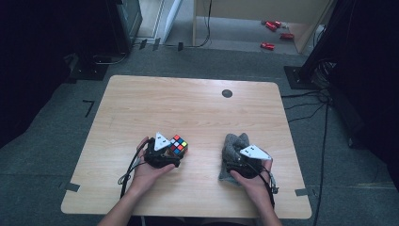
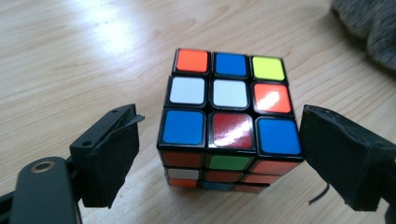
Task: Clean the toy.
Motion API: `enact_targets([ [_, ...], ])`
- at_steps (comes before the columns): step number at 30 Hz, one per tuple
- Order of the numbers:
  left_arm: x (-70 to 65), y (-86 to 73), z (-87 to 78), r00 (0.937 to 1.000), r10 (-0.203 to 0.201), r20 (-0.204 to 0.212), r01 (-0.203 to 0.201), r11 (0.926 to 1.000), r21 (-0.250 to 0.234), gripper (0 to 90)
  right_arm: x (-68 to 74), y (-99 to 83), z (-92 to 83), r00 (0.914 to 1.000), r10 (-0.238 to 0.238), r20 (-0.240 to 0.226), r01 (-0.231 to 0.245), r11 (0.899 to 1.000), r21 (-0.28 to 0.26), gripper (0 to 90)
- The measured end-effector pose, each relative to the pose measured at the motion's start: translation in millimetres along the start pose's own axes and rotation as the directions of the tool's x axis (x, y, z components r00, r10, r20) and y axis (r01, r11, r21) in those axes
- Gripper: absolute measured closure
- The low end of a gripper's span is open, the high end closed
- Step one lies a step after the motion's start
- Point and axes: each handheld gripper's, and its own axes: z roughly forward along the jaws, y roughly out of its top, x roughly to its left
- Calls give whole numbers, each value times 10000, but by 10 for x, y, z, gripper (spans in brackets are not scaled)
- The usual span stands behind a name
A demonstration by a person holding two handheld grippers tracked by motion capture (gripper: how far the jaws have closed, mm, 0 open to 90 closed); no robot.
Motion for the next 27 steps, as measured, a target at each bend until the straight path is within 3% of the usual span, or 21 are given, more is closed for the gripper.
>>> enact_targets([
  [5, 58, 53, -154, 9994, -309, 122, 313, 9987, -392, 125, -22, 112, -154, 9996, -140, -237, 132, 9994, -311, 0],
  [10, 154, 62, -304, 9974, -720, -87, 713, 9956, -616, 118, -84, 204, -312, 9995, -264, -144, 256, 9982, -540, 0],
  [15, 276, -13, -467, 9975, -669, -245, 650, 9952, -738, 118, -196, 245, -447, 9999, -139, -47, 136, 9983, -558, 0],
  [20, 433, -119, -643, 9944, -989, -380, 951, 9913, -909, 118, -313, 184, -601, 9986, -439, 284, 444, 9989, -155, 0],
  [27, 570, -339, -823, 9907, -1148, -737, 1092, 9912, -751, 118, -519, -20, -792, 9973, -61, 734, 64, 10000, -40, 0],
])
